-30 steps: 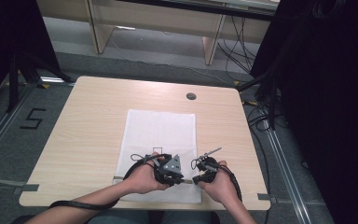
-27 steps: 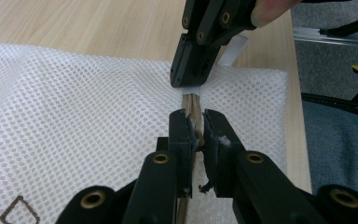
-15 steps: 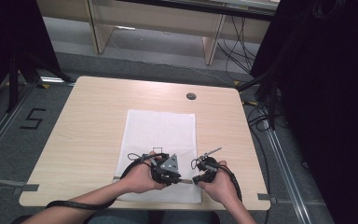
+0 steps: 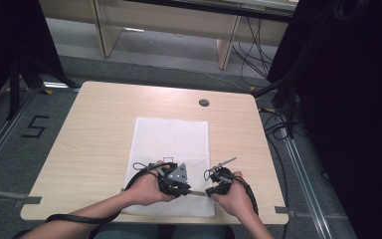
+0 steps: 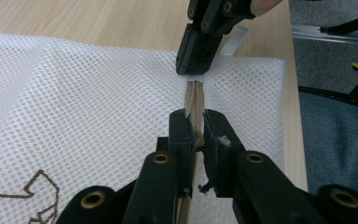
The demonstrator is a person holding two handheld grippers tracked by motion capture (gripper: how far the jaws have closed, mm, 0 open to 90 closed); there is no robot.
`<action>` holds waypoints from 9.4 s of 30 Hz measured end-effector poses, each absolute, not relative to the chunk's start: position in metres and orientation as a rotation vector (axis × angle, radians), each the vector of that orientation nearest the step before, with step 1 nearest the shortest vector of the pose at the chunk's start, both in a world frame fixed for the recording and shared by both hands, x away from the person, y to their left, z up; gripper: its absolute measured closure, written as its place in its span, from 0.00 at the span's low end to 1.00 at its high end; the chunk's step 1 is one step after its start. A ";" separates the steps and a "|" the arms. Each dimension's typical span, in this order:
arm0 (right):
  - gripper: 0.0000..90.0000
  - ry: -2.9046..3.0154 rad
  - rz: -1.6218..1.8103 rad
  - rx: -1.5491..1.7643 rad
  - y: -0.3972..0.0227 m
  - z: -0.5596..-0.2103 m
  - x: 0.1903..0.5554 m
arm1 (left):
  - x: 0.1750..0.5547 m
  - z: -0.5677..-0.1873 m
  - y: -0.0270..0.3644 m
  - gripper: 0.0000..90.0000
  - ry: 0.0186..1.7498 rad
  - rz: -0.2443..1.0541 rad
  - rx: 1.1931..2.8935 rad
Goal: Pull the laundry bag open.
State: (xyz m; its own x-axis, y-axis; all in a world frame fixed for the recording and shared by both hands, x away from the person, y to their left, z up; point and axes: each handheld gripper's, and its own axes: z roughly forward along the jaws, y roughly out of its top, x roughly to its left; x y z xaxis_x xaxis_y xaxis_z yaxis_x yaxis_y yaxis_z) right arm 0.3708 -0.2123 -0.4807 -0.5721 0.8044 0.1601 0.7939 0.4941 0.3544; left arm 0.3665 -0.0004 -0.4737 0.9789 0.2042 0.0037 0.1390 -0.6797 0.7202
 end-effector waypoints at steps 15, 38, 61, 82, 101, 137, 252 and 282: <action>1.00 2.692 0.617 1.442 -0.212 -0.481 0.371 | 0.366 -0.472 0.005 0.91 0.252 0.094 2.319; 1.00 2.692 0.618 1.435 -0.213 -0.481 0.371 | 0.366 -0.469 0.012 0.91 0.228 0.097 2.326; 1.00 2.690 0.615 1.441 -0.213 -0.481 0.371 | 0.365 -0.468 0.027 0.91 0.257 0.087 2.306; 1.00 2.681 0.610 1.472 -0.212 -0.481 0.370 | 0.367 -0.464 0.035 0.91 0.245 0.086 2.299; 1.00 2.688 0.619 1.449 -0.213 -0.481 0.371 | 0.366 -0.464 0.040 0.91 0.236 0.090 2.297; 1.00 2.687 0.620 1.452 -0.213 -0.481 0.371 | 0.368 -0.462 0.051 0.91 0.239 0.075 2.292; 1.00 2.682 0.618 1.475 -0.213 -0.481 0.370 | 0.370 -0.459 0.093 0.91 0.297 0.075 2.285; 1.00 2.684 0.618 1.475 -0.213 -0.480 0.370 | 0.369 -0.462 0.107 0.91 0.320 0.071 2.274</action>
State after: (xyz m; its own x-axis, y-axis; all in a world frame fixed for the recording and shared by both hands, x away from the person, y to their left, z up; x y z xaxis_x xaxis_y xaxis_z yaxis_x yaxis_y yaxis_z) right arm 0.3700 -0.2132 -0.4805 -0.5541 0.8146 0.1718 0.8076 0.4759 0.3483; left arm 0.3691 0.1070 -0.4624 0.9661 0.2527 -0.0535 0.2067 -0.6323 0.7466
